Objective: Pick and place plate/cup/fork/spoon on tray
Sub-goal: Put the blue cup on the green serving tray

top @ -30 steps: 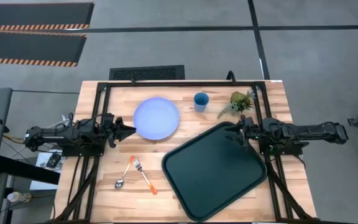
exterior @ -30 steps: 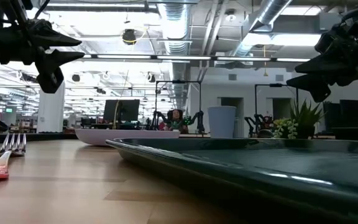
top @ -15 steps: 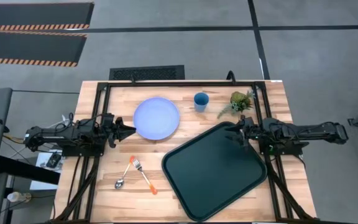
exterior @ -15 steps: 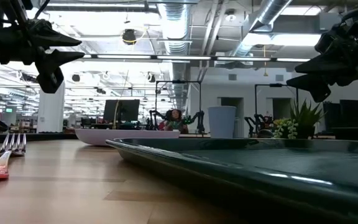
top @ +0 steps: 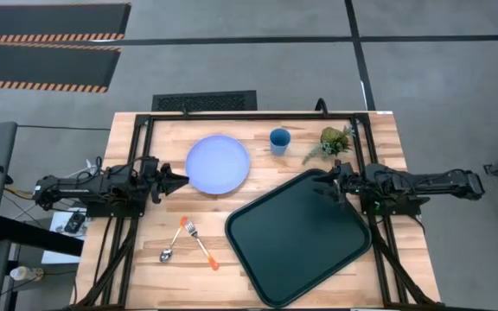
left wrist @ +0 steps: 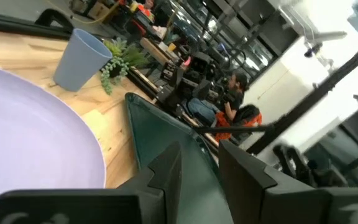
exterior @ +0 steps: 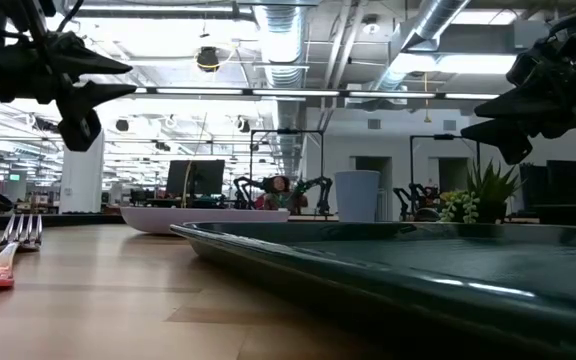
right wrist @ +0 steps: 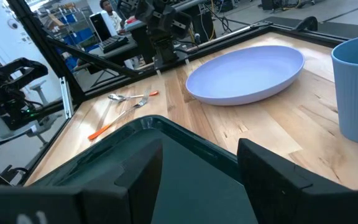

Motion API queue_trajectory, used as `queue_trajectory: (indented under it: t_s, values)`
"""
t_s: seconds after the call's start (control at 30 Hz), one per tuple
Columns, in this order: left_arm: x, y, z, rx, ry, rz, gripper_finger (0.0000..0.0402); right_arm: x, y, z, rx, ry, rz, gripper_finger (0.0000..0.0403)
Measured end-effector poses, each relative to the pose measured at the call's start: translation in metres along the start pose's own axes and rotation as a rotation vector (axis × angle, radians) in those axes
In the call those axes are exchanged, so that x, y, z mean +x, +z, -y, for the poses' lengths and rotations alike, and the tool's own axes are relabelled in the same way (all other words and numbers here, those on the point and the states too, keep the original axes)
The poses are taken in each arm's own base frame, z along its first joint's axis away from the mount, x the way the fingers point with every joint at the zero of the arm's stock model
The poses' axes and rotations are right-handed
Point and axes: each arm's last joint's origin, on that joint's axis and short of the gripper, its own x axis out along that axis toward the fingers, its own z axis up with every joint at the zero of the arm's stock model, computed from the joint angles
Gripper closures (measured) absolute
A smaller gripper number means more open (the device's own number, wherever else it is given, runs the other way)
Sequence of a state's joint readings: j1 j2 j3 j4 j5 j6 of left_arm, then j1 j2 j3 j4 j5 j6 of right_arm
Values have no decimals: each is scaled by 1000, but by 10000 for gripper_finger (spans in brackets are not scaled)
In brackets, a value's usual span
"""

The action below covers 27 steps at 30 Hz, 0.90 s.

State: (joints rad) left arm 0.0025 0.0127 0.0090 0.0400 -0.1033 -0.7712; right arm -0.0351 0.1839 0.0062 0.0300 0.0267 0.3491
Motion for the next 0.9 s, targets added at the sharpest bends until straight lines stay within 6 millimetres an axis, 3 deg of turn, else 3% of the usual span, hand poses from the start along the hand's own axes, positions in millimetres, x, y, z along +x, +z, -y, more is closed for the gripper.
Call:
queue_trajectory:
  t_s: [0.17,0.4,0.53,0.6,0.77,0.9]
  values:
    - [0,1,0,-57,24,26,310,0,0,0,-11,-1,0,171]
    - [0,3,-1,-96,61,78,310,0,1,3,-233,-35,9,171]
    - [-1,5,-2,-120,101,138,310,0,2,4,-229,-53,22,171]
    - [-1,6,-2,-136,110,159,310,0,4,3,-92,-49,43,171]
    - [-2,10,-4,-261,174,280,310,0,6,1,461,-7,68,171]
    - [-2,11,-4,-350,195,343,310,0,6,1,653,-3,75,171]
